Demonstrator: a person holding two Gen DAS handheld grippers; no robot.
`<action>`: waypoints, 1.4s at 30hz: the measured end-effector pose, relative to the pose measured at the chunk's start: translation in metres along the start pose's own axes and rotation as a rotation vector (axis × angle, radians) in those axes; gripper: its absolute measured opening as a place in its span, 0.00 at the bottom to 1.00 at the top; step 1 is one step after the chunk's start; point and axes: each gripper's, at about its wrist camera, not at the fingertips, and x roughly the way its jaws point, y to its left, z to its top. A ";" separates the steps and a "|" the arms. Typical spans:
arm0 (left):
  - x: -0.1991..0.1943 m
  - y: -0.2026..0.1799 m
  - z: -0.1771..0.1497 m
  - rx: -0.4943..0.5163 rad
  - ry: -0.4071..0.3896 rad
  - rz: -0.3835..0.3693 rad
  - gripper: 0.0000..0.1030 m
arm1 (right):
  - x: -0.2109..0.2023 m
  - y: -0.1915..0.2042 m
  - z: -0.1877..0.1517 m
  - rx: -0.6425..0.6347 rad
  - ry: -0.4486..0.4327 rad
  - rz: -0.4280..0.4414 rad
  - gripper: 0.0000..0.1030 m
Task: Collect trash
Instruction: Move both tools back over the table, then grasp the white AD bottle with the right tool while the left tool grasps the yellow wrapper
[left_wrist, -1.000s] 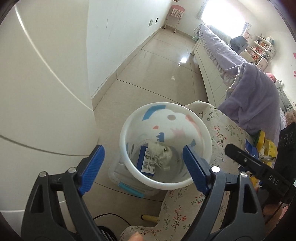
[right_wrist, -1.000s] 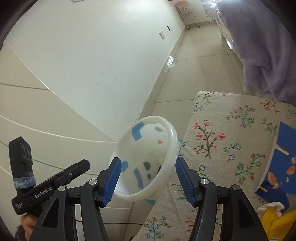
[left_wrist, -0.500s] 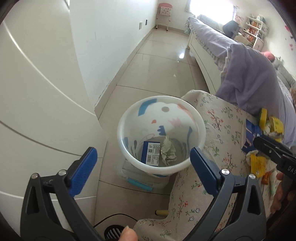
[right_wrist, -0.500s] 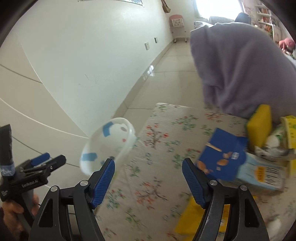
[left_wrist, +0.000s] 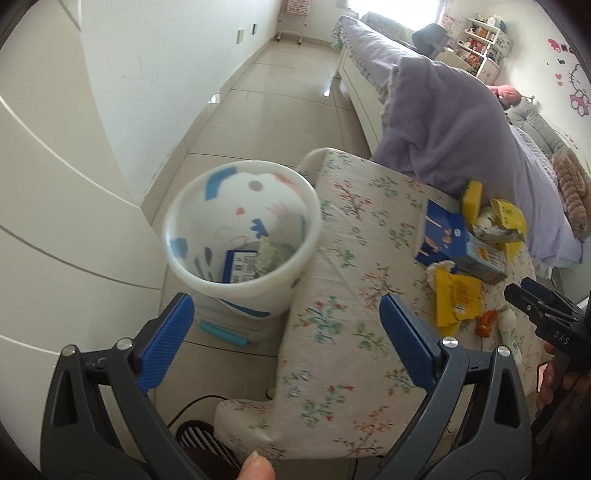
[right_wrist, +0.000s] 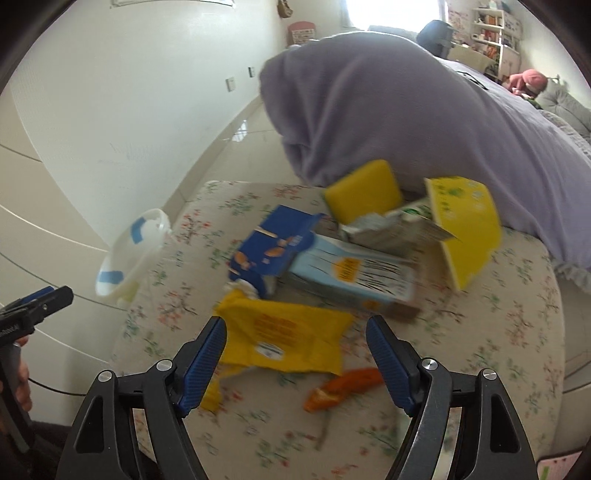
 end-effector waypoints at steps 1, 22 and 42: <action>0.000 -0.007 -0.001 0.016 0.003 -0.007 0.97 | -0.002 -0.005 -0.002 0.005 0.002 -0.005 0.77; 0.025 -0.088 -0.013 0.103 0.088 -0.097 0.97 | -0.002 -0.098 -0.051 0.174 0.148 -0.064 0.77; 0.065 -0.147 -0.023 0.179 0.166 -0.166 0.92 | 0.001 -0.121 -0.074 0.204 0.198 -0.032 0.50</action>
